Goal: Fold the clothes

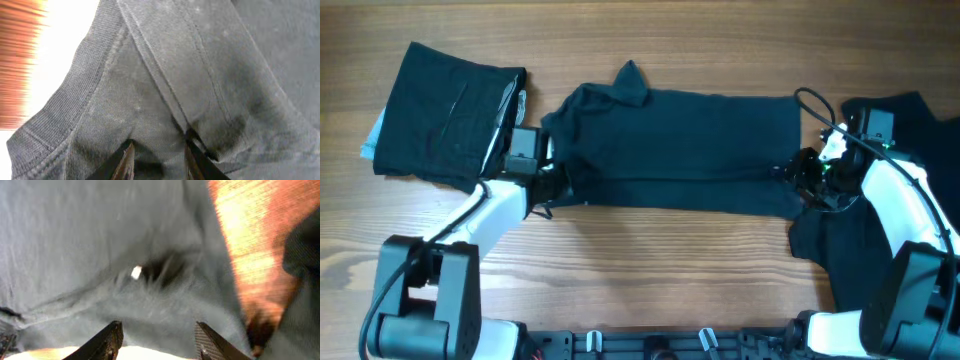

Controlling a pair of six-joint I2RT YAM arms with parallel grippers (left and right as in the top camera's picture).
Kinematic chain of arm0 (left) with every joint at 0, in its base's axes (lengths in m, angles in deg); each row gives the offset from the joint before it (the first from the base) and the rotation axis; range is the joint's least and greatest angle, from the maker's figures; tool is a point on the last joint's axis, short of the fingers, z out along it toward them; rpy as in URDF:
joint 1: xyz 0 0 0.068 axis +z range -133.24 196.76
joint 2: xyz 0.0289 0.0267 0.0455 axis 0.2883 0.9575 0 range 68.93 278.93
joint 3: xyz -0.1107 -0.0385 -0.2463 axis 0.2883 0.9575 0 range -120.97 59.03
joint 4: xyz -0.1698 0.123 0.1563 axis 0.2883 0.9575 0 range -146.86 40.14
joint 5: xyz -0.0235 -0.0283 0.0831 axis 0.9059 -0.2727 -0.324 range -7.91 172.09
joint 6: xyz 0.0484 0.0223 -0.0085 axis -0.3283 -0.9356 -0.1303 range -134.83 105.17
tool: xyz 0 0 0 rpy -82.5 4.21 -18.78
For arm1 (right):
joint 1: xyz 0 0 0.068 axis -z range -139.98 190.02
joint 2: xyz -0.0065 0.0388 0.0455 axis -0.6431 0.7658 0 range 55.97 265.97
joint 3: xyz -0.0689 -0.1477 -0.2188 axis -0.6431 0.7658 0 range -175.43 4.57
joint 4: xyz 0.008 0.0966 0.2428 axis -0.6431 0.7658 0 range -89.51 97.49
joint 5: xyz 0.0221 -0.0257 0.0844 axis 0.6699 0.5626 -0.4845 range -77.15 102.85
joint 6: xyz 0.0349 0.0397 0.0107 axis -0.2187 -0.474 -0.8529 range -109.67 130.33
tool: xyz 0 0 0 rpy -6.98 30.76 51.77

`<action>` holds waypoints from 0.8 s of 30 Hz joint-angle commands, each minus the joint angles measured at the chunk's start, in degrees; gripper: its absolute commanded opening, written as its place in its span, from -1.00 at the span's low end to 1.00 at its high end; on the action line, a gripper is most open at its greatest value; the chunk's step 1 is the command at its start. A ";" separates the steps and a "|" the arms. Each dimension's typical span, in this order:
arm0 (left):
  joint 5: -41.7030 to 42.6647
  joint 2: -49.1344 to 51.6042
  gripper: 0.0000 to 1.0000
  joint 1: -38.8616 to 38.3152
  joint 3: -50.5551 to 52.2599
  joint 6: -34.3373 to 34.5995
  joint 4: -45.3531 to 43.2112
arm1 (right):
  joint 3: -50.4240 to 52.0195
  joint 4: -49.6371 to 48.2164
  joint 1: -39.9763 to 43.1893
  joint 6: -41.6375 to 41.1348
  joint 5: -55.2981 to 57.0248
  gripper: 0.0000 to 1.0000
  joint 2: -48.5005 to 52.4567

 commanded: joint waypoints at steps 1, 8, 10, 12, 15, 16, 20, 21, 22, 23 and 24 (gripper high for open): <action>-1.03 0.50 -0.33 2.86 0.17 -0.11 0.68 | 2.29 -3.15 -0.24 -0.52 -2.23 -0.10 1.88; 1.16 0.50 -0.31 2.82 0.17 -0.11 0.28 | 3.02 -6.23 -0.24 4.94 -14.47 -0.32 4.74; 1.14 0.50 -0.31 2.82 0.17 -0.11 0.28 | 3.02 -4.04 -0.24 5.27 -13.05 -0.38 4.74; 1.14 0.50 -0.31 2.82 0.17 -0.11 0.26 | 3.02 -2.36 -0.24 3.80 -8.28 -0.34 4.74; 1.14 0.50 -0.31 2.82 0.17 -0.11 0.09 | 3.04 -3.30 -0.24 3.23 -5.51 -0.49 4.74; 1.14 0.50 -0.31 2.82 0.17 -0.11 0.09 | 3.04 -4.11 -0.24 0.70 -3.69 -0.67 4.74; 1.14 0.50 -0.31 2.82 0.17 -0.11 0.11 | 2.99 -10.01 -0.20 -5.73 1.22 -0.91 4.74; 1.14 0.50 -0.30 2.82 0.17 -0.11 0.11 | 2.93 -12.04 -0.15 -6.84 1.27 -0.91 4.74; 1.14 0.50 -0.30 2.82 0.17 -0.13 0.09 | 2.71 -14.19 0.02 -6.95 1.25 -0.91 4.72; 1.14 0.50 -0.30 2.82 0.17 -0.13 0.09 | 2.45 -15.50 0.04 -6.93 1.25 -0.91 4.74; 1.14 0.50 -0.30 2.82 0.17 -0.13 0.09 | 2.16 -16.57 0.04 -6.36 0.39 -0.76 4.72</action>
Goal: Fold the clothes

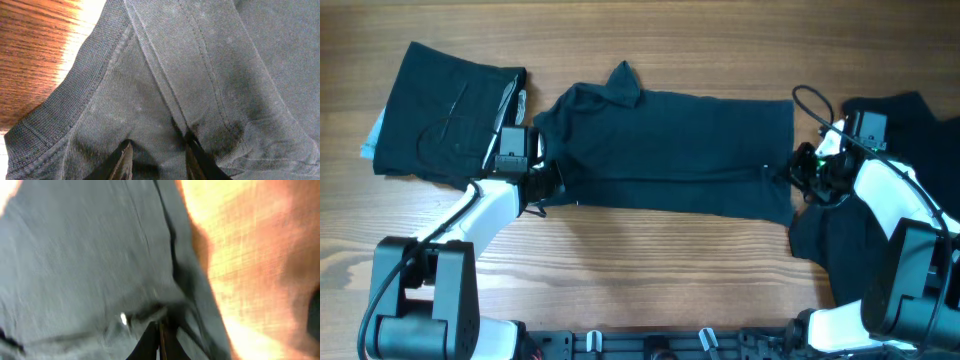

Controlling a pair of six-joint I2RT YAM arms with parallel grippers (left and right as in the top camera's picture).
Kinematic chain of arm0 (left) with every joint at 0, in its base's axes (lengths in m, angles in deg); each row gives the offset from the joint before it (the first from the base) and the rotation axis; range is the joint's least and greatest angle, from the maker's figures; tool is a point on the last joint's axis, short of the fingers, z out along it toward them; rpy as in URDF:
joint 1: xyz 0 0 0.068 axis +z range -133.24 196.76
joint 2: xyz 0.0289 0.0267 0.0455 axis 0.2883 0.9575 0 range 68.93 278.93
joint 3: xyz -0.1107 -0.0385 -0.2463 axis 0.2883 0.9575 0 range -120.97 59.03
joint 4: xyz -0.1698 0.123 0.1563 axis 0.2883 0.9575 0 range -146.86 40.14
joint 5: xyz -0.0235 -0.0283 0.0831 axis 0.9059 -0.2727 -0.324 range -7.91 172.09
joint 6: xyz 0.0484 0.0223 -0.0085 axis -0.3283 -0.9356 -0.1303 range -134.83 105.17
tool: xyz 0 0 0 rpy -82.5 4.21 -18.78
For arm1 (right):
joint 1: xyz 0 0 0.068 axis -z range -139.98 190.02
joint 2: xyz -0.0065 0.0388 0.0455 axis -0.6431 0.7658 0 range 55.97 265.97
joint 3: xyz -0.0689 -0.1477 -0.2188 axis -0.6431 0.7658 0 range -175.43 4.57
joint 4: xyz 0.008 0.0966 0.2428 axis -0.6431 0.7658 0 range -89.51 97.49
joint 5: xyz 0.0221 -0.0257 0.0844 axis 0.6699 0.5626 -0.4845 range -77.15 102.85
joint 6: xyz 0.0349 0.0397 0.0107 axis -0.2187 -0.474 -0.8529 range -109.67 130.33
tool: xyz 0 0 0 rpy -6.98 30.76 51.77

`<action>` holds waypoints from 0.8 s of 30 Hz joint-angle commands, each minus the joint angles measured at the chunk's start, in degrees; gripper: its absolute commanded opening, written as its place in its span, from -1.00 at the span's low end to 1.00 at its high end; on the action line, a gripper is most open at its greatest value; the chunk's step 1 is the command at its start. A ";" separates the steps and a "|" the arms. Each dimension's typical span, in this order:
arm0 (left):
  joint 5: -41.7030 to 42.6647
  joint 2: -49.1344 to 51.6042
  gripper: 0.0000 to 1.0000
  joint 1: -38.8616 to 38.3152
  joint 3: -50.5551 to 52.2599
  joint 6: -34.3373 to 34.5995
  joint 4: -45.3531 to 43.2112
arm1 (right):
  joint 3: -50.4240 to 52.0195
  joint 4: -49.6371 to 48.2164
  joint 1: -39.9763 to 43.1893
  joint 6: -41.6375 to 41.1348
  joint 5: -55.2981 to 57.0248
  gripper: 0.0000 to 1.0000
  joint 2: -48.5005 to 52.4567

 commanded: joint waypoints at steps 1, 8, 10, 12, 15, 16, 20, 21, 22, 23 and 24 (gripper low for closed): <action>0.52 0.50 -0.30 0.42 0.22 -0.11 0.24 | -0.76 -2.93 0.02 -0.61 0.11 -0.49 0.52; 0.52 0.50 -0.29 0.42 0.22 -0.13 0.20 | -1.36 3.26 0.07 4.13 -3.37 -0.18 -0.20; 0.52 0.50 -0.25 0.42 0.22 -0.11 0.22 | -1.33 9.25 0.07 4.33 -1.36 -0.18 -0.20; 0.52 0.50 -0.24 0.42 0.22 -0.13 0.24 | -1.20 16.15 -0.04 3.54 3.96 -0.21 -0.20; 0.52 0.50 -0.24 0.42 0.22 -0.13 0.22 | 0.72 21.03 -0.22 2.82 5.03 -0.28 -0.15; 0.52 0.50 -0.24 0.42 0.22 -0.13 0.24 | 1.33 21.18 -0.22 2.71 5.07 -0.28 -0.15; -0.66 0.50 -0.24 0.61 0.22 -0.37 0.33 | 6.29 17.88 -0.22 -1.57 7.56 -0.46 -0.13; -2.03 0.50 -0.24 0.98 0.22 -0.37 0.50 | 7.45 16.28 -0.20 -3.48 10.36 -0.58 -0.13; -2.93 0.48 -0.24 1.53 0.22 -0.37 0.52 | 7.82 15.69 -0.11 -5.31 13.18 -0.77 -0.13; -2.95 0.39 -0.24 2.29 0.22 -0.35 0.46 | 7.58 15.50 -0.07 -6.19 14.69 -0.87 -0.13; -2.93 0.39 -0.25 2.97 0.22 -0.35 0.44 | 6.95 15.54 0.04 -6.23 15.78 -0.92 -0.22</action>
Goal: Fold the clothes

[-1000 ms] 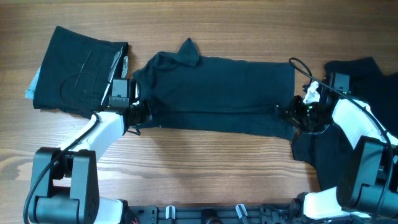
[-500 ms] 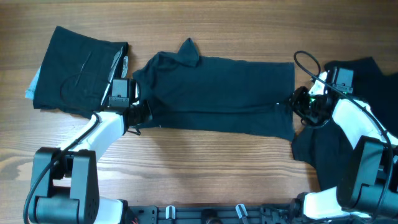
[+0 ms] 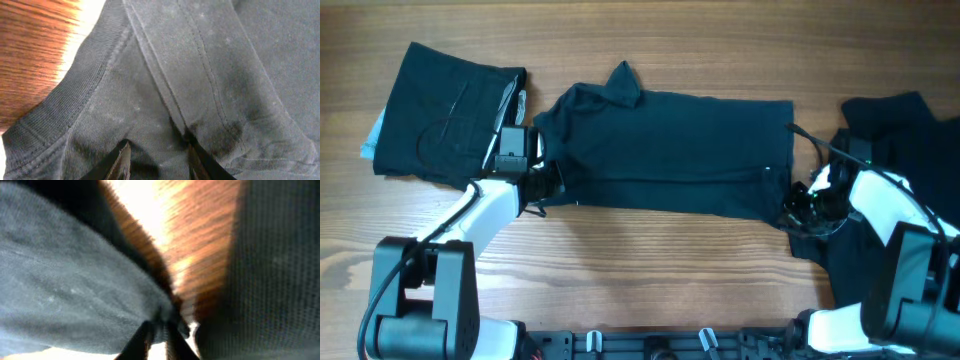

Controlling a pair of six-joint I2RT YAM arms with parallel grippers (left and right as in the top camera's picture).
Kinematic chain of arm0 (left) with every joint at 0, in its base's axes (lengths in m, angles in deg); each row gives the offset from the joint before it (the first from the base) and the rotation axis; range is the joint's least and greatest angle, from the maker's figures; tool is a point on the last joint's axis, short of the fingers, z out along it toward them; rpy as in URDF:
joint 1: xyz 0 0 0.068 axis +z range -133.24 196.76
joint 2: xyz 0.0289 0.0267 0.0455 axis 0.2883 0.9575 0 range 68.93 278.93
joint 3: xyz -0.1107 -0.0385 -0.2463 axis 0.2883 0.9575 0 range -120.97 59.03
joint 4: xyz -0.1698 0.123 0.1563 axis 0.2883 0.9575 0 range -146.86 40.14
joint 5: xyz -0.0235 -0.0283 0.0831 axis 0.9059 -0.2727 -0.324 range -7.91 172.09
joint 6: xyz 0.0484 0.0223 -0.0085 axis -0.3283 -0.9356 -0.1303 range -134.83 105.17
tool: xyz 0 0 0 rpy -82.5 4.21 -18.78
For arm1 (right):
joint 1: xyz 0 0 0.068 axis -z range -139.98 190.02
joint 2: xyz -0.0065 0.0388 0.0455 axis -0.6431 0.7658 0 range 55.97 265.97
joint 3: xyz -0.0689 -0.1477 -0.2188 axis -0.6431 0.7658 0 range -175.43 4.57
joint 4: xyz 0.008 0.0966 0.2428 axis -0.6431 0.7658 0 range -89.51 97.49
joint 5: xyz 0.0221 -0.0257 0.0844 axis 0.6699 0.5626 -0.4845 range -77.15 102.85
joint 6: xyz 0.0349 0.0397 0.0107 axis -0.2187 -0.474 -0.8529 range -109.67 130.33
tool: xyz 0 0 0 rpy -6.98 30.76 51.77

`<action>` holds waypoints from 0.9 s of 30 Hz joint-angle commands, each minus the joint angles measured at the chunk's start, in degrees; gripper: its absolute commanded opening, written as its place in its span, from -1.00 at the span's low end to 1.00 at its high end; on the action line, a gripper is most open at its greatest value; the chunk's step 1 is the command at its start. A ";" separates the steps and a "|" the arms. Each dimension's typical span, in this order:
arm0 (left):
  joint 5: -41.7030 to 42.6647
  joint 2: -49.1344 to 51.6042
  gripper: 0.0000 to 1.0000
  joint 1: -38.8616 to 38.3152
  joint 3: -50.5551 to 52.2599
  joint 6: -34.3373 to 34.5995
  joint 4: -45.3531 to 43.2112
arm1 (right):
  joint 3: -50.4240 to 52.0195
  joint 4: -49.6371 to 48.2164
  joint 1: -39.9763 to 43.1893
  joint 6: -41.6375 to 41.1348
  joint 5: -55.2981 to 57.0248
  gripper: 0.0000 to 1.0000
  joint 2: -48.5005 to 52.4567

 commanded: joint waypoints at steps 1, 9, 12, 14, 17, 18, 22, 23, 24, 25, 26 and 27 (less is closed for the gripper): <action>-2.93 0.28 -0.26 3.19 0.26 -0.37 0.48 | 0.37 -1.01 0.02 -4.22 9.40 -0.91 1.03; 1.25 -1.95 -0.13 4.94 -2.64 -0.76 2.56 | -9.51 10.38 0.02 3.56 8.41 -0.29 1.03; 3.63 -4.39 -0.03 4.94 -4.72 -0.74 6.60 | -11.56 11.96 0.02 8.98 2.08 -0.25 1.03; 4.35 -6.29 0.00 4.94 -5.42 -0.74 8.94 | -12.17 12.09 0.02 11.52 -3.08 -0.23 1.03; 4.83 -9.64 0.06 4.94 -5.79 -0.76 12.44 | -12.24 11.52 0.00 14.75 -9.46 -0.17 1.03; 4.81 -10.71 0.08 4.94 -5.79 -0.76 13.75 | -12.17 11.45 0.00 15.02 -9.81 -0.15 1.03; 1.92 -12.44 0.10 4.94 -5.70 -0.72 20.24 | -10.36 11.76 -0.76 14.16 -9.62 0.01 1.03; 0.94 -11.98 0.11 4.94 -5.38 -0.72 21.16 | -8.94 11.85 -1.18 11.87 -8.48 0.08 1.05; -0.15 -11.50 0.11 4.96 -5.03 -0.72 21.77 | -7.65 11.58 -1.42 9.64 -6.91 0.09 1.05; -1.16 -10.78 0.12 4.96 -4.63 -0.68 21.92 | -5.90 10.54 -1.60 6.10 -4.72 0.13 1.05; -1.97 -9.35 0.15 4.96 -4.09 -0.31 21.86 | -4.24 8.92 -1.60 4.20 -3.63 0.15 1.05; -2.12 -7.85 0.16 4.98 -3.80 0.26 21.70 | -3.02 7.41 -1.55 2.78 -3.45 0.15 1.05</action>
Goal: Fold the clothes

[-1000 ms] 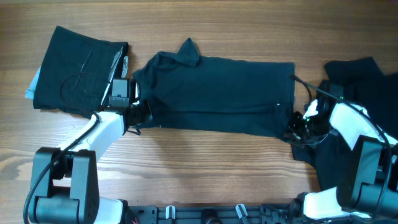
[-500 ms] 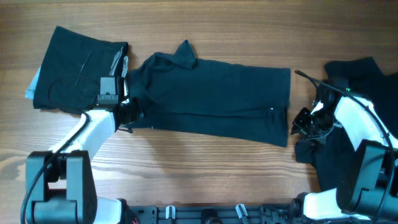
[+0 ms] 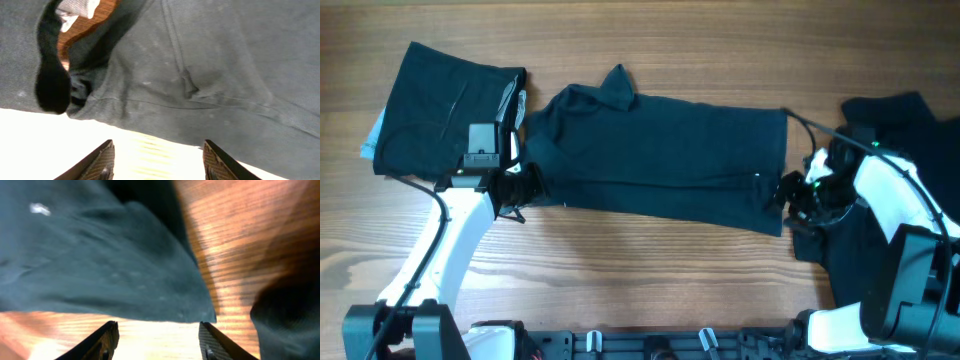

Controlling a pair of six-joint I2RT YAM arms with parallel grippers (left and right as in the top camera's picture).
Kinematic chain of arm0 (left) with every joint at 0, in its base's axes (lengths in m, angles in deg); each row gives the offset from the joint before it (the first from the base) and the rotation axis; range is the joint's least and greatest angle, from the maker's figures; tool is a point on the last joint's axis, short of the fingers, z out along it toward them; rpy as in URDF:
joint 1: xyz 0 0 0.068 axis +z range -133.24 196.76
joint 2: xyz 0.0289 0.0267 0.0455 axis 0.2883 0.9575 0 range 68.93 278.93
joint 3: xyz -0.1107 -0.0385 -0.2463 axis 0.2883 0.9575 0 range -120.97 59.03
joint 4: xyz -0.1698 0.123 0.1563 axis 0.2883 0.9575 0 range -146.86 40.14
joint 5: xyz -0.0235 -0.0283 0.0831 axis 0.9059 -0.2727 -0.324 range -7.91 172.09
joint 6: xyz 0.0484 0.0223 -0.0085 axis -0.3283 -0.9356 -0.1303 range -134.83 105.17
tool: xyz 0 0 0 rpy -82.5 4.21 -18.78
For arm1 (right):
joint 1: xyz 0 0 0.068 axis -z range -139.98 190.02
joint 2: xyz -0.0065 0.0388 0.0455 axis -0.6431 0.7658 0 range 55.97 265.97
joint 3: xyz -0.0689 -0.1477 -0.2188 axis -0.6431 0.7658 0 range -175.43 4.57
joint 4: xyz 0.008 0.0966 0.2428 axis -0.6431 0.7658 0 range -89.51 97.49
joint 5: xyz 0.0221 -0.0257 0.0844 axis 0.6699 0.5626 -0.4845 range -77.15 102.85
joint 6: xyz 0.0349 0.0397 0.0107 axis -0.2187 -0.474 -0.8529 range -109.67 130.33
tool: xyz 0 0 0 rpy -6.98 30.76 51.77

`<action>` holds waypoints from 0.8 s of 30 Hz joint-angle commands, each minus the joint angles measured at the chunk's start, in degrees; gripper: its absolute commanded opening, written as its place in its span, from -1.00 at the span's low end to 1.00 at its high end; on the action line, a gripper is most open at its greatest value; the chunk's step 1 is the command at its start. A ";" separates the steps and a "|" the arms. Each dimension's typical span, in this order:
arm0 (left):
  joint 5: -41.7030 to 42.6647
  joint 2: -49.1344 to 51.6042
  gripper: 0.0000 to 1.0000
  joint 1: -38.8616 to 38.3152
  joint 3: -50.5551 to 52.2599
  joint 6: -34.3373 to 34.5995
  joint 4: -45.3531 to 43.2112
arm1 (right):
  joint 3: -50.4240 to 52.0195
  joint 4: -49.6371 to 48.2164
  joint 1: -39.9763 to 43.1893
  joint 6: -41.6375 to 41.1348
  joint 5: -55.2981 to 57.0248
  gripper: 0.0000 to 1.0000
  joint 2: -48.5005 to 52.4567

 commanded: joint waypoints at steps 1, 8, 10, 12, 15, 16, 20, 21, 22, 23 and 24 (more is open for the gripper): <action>-2.97 5.03 0.18 0.74 1.31 1.77 -0.22 | 4.31 -3.50 -0.17 -7.23 2.69 0.15 0.74; -3.52 15.98 0.21 3.21 1.36 6.60 -7.69 | 4.85 -4.76 -0.15 -8.83 5.57 0.29 0.74; -3.32 17.68 -0.36 3.34 1.36 7.32 -7.21 | 4.85 -5.64 -0.15 -8.87 5.75 0.27 0.74; -3.34 17.73 -0.80 3.34 1.33 7.32 -5.99 | 4.85 -6.71 -0.15 -10.51 7.39 0.22 0.76; -3.37 17.20 -0.81 3.48 1.33 7.23 -4.79 | 5.38 -8.24 -0.17 -10.84 9.46 0.10 0.79; -3.39 17.16 -0.81 3.48 1.33 7.23 -4.72 | 6.05 -8.66 -0.17 -10.86 9.40 0.09 0.79; -3.32 17.16 -0.84 3.45 1.33 7.23 -3.21 | 9.05 -9.09 -0.15 -11.61 9.46 -0.32 0.79; -3.32 17.07 -0.85 3.45 1.33 7.23 -2.47 | 8.98 -9.01 -0.15 -11.61 9.66 -0.57 0.76; -3.32 16.79 -0.87 3.45 1.33 7.23 -0.90 | 8.74 -8.11 -0.09 -11.67 9.66 -0.75 0.55; -3.32 16.44 -0.88 3.45 1.33 7.23 0.17 | 8.48 -7.39 -0.04 -11.67 10.01 -0.82 0.39; -3.32 15.89 -0.89 3.45 1.33 7.23 1.51 | 7.76 -5.81 0.31 -11.72 11.61 -0.87 -0.07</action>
